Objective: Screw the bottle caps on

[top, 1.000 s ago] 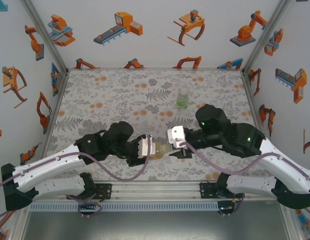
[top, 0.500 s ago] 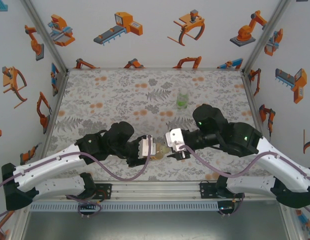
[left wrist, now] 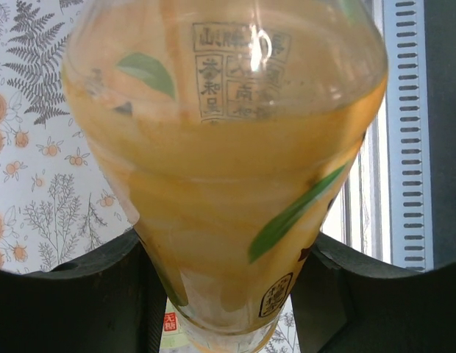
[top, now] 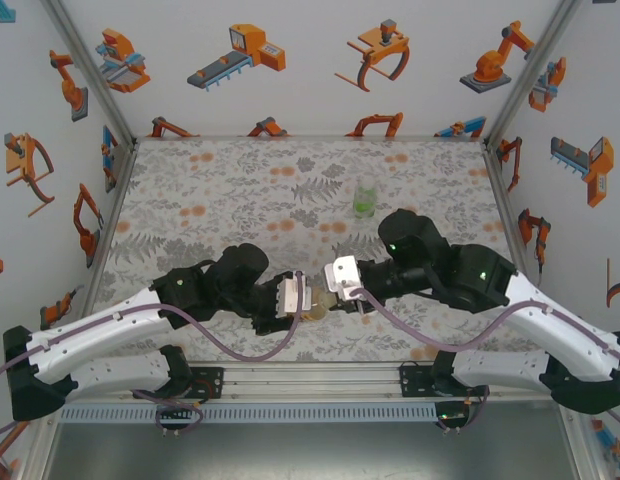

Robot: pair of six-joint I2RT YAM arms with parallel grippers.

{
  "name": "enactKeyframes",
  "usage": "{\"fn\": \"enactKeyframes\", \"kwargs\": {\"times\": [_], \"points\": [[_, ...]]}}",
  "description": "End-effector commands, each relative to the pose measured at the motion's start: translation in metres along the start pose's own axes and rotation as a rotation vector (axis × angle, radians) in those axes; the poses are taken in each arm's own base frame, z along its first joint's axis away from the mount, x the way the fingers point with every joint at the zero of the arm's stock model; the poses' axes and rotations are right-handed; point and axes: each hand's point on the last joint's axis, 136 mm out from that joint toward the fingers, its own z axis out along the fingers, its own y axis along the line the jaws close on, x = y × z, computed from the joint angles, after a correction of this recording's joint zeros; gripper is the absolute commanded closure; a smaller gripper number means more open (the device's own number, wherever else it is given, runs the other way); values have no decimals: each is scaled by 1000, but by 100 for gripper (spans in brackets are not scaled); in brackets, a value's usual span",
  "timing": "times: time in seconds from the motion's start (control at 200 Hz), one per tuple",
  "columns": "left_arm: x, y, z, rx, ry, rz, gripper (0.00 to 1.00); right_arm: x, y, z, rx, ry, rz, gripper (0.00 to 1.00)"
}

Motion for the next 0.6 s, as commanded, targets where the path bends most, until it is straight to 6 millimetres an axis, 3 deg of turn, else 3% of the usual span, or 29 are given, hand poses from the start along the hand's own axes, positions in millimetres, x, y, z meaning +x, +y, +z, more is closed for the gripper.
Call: {"fn": "enactKeyframes", "kwargs": {"times": [0.0,0.19,0.34,0.521,0.591], "points": [[-12,1,-8,-15,-45,2,100,-1,-18,2,105,-15,145,84],[-9,18,-7,-117,-44,5,100,7,-50,4,279,-93,663,98],[-3,32,-4,-183,1,16,100,49,-78,-7,545,-163,1187,100],[-1,39,-3,-211,41,32,100,80,-78,-18,654,-340,1683,100],[-3,41,-4,-219,34,37,100,81,-77,-16,639,-377,1728,100]]}}
